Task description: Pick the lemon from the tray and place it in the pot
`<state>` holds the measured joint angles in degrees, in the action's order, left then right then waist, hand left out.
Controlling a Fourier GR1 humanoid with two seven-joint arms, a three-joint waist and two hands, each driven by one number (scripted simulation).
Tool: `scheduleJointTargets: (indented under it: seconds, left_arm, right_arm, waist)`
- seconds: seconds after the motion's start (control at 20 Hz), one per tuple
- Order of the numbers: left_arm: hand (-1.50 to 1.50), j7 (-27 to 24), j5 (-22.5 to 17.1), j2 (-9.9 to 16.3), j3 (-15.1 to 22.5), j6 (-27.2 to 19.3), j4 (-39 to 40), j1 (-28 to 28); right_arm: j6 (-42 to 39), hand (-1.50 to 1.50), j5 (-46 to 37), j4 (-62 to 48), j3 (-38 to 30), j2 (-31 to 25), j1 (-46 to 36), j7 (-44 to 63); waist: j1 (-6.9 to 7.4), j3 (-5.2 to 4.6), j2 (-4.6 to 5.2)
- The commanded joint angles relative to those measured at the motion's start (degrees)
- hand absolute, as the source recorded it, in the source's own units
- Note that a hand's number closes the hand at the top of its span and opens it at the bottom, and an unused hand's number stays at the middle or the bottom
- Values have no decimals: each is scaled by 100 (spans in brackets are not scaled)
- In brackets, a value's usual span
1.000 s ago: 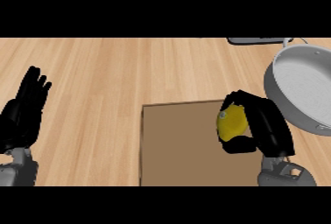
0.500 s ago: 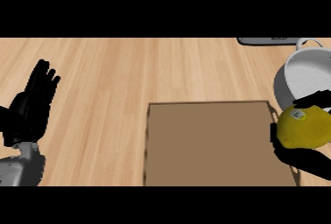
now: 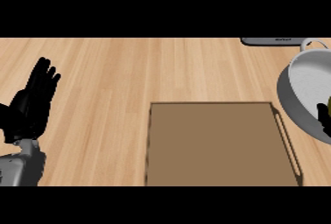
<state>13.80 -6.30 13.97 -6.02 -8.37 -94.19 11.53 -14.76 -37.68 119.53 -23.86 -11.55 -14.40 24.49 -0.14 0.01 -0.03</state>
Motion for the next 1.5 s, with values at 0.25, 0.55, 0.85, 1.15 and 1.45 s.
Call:
scheduleJointTargets:
  seconds: [0.25,0.55,0.85,1.15,1.45]
  left_arm:
    - [0,-44,-98,-49,-88,150,112,61]
    - [0,-119,92,-175,96,52,116,94]
    - [0,-368,210,-256,99,74,331,36]
    - [0,-135,188,-263,62,-15,216,207]
    - [0,22,124,-211,0,38,332,410]
  right_arm:
    - [1087,150,-177,-2370,-586,-722,-334,-1621]
    - [1889,150,-1736,-3506,-393,-1556,-457,-1795]
    - [2659,150,-1557,-5922,-478,-1912,-1299,-2708]
    - [2421,-150,-813,-7626,-1036,-2069,-1673,-3163]
    - [1798,-150,-127,-8525,-1169,-1934,-2285,-4034]
  waist:
    - [76,3,30]
    - [152,5,51]
    - [102,3,34]
    - [147,13,57]
    - [141,14,57]
